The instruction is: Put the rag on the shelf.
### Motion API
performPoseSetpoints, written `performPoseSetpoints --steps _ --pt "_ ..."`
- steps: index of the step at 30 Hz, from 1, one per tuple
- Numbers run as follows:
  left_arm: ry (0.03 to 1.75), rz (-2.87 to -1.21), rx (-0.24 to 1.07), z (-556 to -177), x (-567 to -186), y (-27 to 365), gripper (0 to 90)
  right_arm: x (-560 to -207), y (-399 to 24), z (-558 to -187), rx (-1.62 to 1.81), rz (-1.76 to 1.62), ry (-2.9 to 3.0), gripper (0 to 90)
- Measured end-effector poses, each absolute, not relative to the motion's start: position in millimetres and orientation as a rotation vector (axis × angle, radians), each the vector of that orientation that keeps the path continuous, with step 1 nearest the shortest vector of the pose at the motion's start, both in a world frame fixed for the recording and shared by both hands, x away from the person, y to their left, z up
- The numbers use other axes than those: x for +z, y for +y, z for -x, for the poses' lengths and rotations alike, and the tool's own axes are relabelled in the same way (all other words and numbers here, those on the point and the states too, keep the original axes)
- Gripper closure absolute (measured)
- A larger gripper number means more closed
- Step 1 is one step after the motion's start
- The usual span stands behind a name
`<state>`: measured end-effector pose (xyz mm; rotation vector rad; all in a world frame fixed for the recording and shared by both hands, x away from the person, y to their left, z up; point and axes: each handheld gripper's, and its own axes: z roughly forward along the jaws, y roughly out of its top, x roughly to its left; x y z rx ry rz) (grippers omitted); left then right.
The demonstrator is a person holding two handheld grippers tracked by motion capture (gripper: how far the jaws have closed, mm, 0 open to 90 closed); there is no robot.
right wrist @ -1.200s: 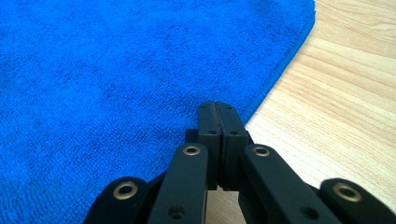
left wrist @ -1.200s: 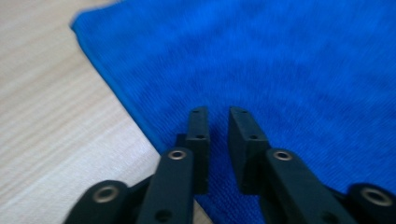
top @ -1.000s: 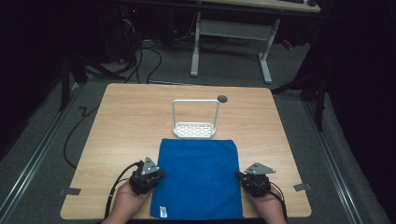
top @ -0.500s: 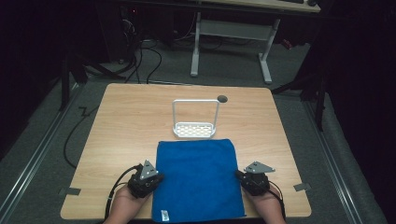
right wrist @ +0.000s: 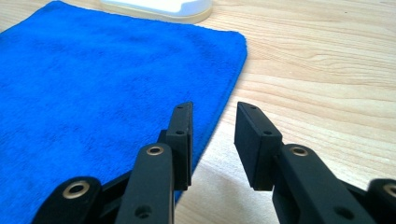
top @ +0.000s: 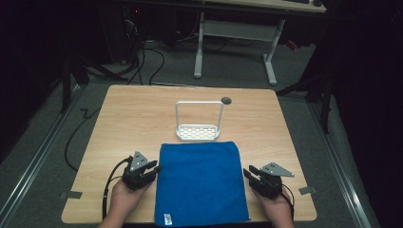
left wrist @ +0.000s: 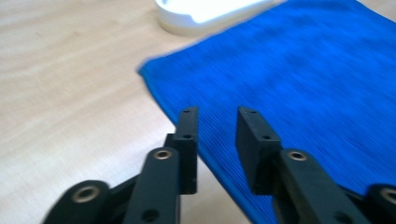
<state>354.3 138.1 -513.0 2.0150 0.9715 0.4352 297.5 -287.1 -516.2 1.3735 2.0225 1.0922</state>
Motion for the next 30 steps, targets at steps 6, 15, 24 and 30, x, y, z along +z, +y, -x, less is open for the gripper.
performPoseSetpoints --steps 6,15,24,30 --pt "0.99 -2.014 0.475 -381 -512 122 65.7 -517 -286 -296 1.08 -1.349 2.002 64.9" --pt "1.058 -2.041 0.483 -427 -515 113 65.3 -512 -293 -297 1.097 -1.357 1.969 58.4" --pt "1.157 -2.02 0.425 -452 -522 120 63.6 -506 -287 -316 1.094 -1.311 2.003 53.2" --pt "1.156 -2.037 0.373 -457 -530 120 61.6 -506 -282 -338 1.038 -1.304 2.038 54.6"
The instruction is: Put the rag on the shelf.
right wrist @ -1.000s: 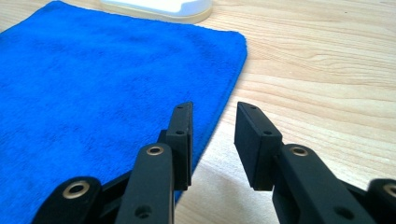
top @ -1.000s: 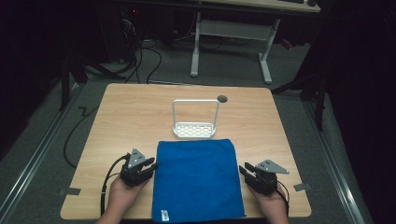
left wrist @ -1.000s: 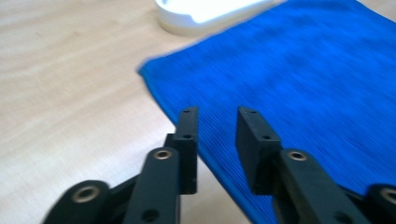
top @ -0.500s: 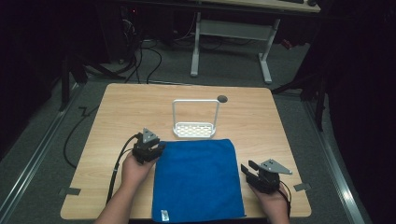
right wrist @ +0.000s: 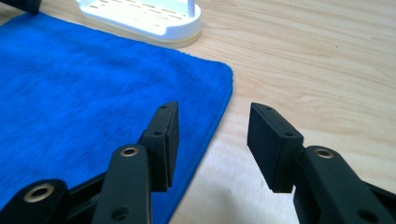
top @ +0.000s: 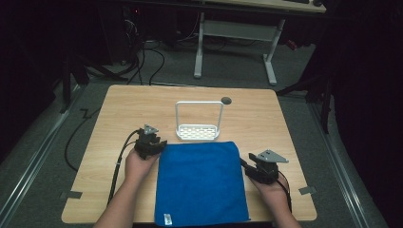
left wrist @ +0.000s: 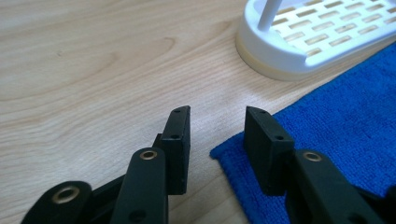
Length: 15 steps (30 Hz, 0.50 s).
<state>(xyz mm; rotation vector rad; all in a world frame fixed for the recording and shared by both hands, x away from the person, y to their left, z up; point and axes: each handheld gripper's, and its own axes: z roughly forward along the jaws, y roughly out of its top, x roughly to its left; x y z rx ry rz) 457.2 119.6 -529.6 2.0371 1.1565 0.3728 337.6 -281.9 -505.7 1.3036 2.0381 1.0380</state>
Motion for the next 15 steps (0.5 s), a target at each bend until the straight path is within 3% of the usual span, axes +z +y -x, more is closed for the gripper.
performPoseSetpoints --steps 6,15 --pt "1.13 -2.062 0.377 -451 -529 115 62.7 -510 -276 -366 0.995 -1.358 2.041 57.6" --pt "1.103 -2.078 0.38 -443 -529 113 76.3 -515 -265 -409 0.97 -1.43 2.045 65.4"
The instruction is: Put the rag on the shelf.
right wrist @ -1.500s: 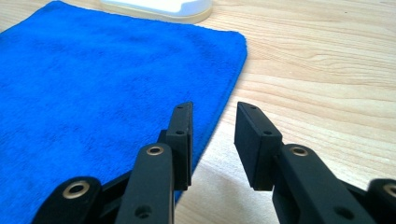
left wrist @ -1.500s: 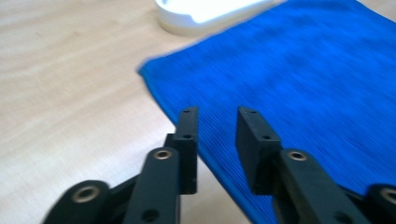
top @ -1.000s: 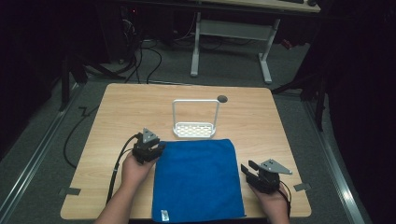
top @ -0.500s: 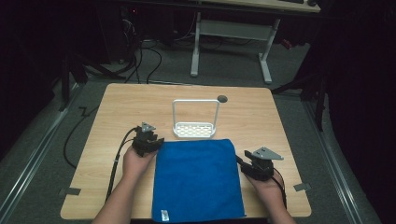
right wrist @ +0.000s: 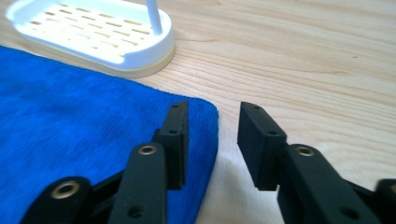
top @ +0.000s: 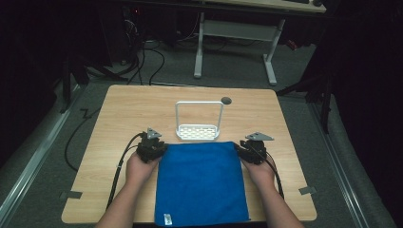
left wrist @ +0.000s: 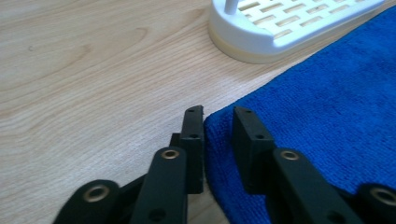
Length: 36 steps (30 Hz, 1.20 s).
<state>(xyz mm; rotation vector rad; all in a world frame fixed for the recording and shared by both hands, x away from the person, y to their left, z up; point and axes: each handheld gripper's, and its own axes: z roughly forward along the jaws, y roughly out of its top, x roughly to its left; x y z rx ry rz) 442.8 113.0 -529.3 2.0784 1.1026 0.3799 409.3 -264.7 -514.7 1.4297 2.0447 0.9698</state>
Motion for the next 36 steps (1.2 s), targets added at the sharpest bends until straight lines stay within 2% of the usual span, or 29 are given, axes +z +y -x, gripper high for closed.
performPoseSetpoints --steps 5,10,13,15,27,36 --pt "1.084 -2.082 0.371 -442 -530 111 84.3 -522 -259 -423 0.945 -1.48 2.056 66.5" --pt "1.081 -2.077 0.365 -441 -530 111 86.5 -528 -256 -424 0.908 -1.489 2.062 68.5" --pt "1.082 -2.066 0.352 -440 -531 112 86.8 -528 -257 -422 0.914 -1.474 2.071 83.9" --pt "1.075 -2.057 0.354 -438 -531 112 87.0 -528 -256 -420 0.918 -1.463 2.081 88.3" --pt "1.013 -1.926 0.412 -415 -512 118 87.3 -512 -262 -374 1.195 -1.377 1.92 88.4" --pt "0.964 -1.838 0.478 -395 -493 121 87.3 -486 -260 -355 1.237 -1.269 1.869 88.4"
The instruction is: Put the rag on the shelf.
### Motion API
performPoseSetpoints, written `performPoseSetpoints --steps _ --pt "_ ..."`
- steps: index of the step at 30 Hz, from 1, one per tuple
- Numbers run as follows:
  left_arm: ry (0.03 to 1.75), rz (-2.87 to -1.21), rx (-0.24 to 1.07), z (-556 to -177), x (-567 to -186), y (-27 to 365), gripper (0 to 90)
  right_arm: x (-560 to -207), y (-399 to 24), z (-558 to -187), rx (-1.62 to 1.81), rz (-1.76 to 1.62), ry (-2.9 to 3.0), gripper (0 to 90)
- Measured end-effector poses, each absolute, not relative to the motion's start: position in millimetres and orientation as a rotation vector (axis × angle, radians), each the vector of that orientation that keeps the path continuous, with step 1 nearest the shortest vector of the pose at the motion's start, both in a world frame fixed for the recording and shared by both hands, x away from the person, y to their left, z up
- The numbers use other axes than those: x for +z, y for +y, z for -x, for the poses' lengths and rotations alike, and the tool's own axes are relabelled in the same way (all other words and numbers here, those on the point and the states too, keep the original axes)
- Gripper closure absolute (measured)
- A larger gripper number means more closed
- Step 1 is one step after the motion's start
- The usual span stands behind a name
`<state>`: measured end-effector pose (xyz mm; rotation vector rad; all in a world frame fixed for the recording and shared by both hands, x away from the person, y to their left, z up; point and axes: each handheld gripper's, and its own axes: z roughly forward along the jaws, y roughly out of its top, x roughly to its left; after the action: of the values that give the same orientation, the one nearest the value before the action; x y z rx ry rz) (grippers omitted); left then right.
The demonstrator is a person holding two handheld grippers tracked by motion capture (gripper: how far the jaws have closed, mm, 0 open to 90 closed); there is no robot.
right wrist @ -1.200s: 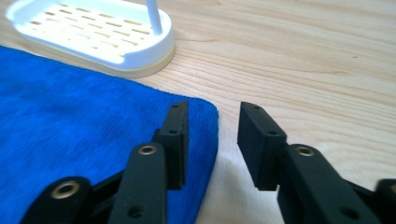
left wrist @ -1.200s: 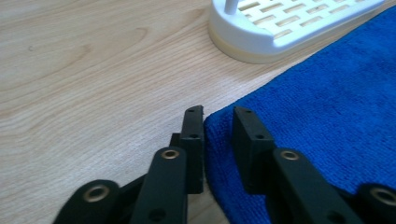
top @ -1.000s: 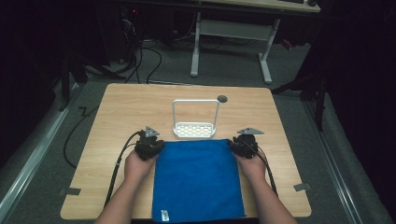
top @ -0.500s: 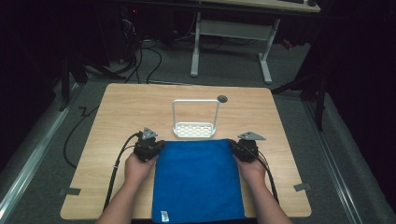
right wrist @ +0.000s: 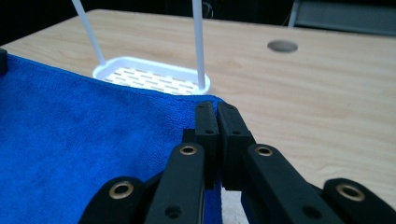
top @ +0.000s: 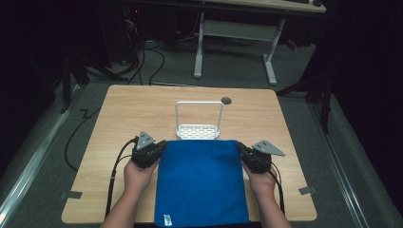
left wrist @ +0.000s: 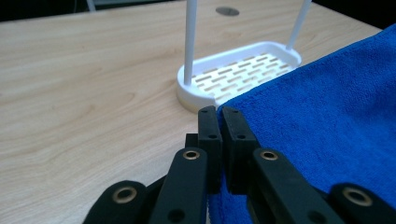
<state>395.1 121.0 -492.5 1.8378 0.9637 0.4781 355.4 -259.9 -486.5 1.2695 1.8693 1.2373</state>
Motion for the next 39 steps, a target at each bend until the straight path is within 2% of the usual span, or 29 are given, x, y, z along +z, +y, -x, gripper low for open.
performPoseSetpoints --steps 12,26,39 --pt "0.883 -1.734 0.574 -374 -461 124 87.3 -455 -253 -332 1.3 -1.137 1.792 88.5" --pt "0.824 -1.624 0.619 -358 -428 130 87.6 -426 -259 -316 1.363 -1.074 1.676 88.6" --pt "0.771 -1.557 0.678 -355 -401 128 88.0 -391 -257 -306 1.406 -0.97 1.592 88.6"
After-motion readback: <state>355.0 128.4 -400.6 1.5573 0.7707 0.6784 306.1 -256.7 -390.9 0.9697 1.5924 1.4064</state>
